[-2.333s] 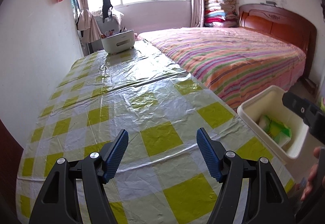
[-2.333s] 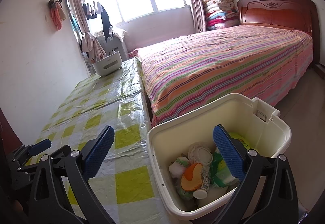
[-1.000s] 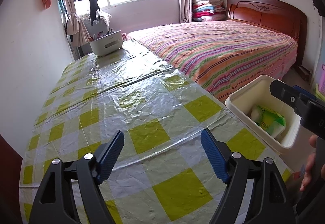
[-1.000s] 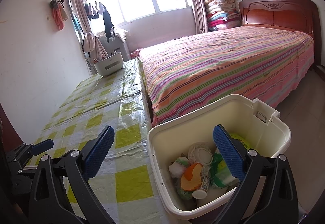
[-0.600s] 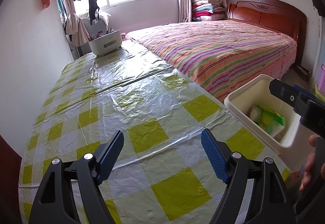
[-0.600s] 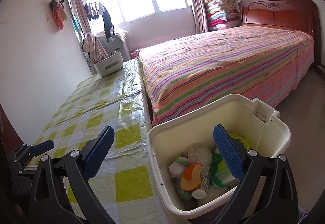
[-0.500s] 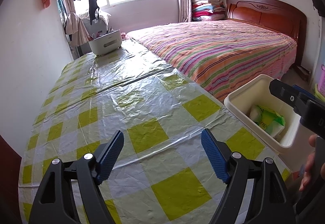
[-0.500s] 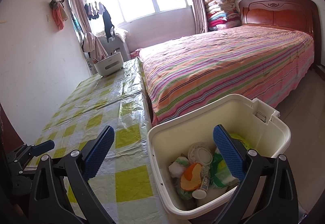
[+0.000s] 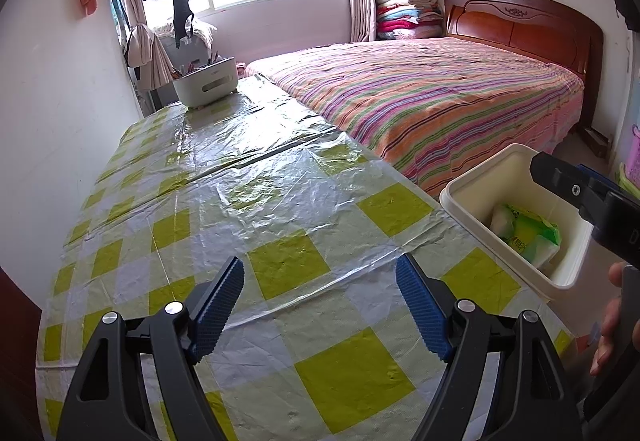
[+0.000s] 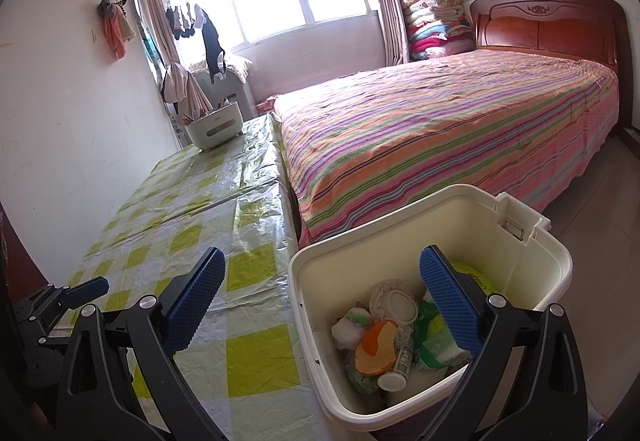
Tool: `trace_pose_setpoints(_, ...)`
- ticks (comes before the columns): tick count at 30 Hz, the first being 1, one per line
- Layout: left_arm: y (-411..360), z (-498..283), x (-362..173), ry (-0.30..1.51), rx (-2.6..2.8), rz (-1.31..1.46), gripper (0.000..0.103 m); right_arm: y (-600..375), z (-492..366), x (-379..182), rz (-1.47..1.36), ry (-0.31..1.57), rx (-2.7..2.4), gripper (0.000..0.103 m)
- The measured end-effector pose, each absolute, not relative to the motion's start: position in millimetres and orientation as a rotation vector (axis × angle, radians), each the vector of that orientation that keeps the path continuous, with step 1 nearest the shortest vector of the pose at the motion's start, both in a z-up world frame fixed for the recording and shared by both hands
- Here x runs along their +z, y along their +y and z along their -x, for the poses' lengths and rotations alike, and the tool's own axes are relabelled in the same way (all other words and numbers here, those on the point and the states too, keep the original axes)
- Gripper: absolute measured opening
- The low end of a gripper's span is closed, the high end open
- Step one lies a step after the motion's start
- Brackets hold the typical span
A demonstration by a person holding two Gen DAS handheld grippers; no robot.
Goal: Collect trash
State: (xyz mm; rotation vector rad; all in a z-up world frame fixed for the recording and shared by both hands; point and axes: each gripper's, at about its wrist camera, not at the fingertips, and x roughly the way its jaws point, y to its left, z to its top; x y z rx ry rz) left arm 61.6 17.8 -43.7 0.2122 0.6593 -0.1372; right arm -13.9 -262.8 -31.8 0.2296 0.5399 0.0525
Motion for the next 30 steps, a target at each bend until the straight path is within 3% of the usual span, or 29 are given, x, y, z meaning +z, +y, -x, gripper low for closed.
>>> trace_pose_setpoints(30,13.8,-59.6,-43.3,0.659,-0.154,-0.225,0.076,-263.1,13.1,-33.8,-0.229,0.537,0.054,0.096)
